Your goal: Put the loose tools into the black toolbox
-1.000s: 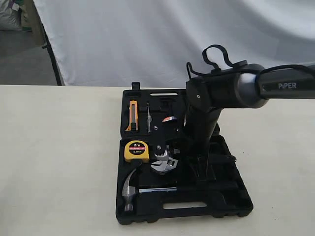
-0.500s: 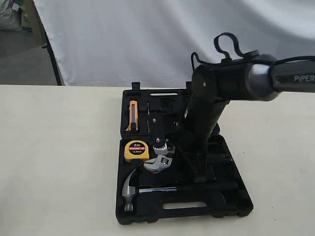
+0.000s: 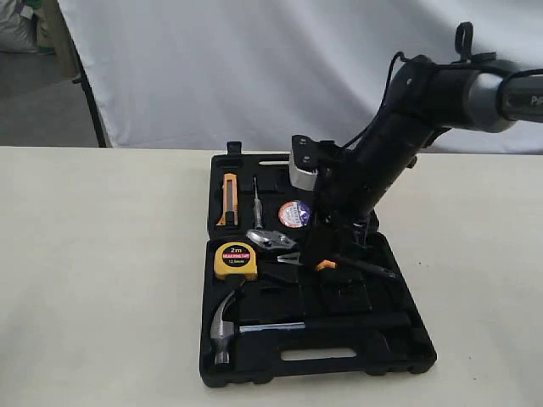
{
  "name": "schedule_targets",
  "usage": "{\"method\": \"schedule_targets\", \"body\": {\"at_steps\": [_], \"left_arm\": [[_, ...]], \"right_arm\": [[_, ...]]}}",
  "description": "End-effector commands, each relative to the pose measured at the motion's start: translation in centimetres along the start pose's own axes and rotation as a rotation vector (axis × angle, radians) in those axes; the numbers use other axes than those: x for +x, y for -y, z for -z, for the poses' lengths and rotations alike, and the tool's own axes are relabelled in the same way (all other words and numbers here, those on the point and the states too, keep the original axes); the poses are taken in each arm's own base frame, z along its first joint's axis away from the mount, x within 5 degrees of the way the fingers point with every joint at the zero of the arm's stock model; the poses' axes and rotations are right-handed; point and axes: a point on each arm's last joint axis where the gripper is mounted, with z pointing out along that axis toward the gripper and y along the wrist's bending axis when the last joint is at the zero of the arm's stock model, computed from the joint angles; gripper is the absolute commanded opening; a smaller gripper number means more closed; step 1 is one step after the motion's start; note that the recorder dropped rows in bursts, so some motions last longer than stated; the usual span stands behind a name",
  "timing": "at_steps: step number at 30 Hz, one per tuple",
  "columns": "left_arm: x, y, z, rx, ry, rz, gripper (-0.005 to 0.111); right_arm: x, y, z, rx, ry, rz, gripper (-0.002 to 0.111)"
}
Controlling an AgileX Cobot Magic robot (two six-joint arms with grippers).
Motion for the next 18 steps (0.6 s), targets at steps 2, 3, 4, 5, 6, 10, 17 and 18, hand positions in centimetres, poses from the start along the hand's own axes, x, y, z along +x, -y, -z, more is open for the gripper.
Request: {"method": "schedule_targets", "body": {"at_steps": [2,3,4,5,6,10,17,18], "left_arm": [[-0.2,-0.1,0.0,-0.021,0.020,0.000,0.001],[-0.2,-0.1,0.0,-0.021,0.020,0.000,0.001],[-0.2,-0.1,0.0,-0.021,0.020,0.000,0.001],[-0.2,-0.1,0.0,-0.021,0.020,0.000,0.001],[-0.2,-0.1,0.0,-0.021,0.020,0.000,0.001],[-0.2,-0.1,0.0,-0.021,0.020,0.000,0.001],[-0.2,-0.1,0.0,-0.021,0.020,0.000,0.001],[-0.2,-0.1,0.0,-0.021,0.020,0.000,0.001]], "right_arm": [[1.1,0.4,-1.4,-0.041,-0.078,-0.094,0.000],[1.1,0.4,-1.5,-0.045,-0.067,-0.106,0.000],[1.0,0.4,-1.6,-0.046,-0.062,-0.109,0.000],[0.9,0.4,-1.6,-0.048,-0.052,-0.115,0.000],[0.8,0.4,-1.6,-0.050,-0.043,-0.126,0.000],[0.8,0.4,-1.6,-0.048,-0.044,-0.188,0.000],[0.4,-0.6,-2.9,-0.081,-0.085,-0.334,0.000],[0.3,-0.9,-3.4,-0.092,-0.101,-0.324,0.000]]}}
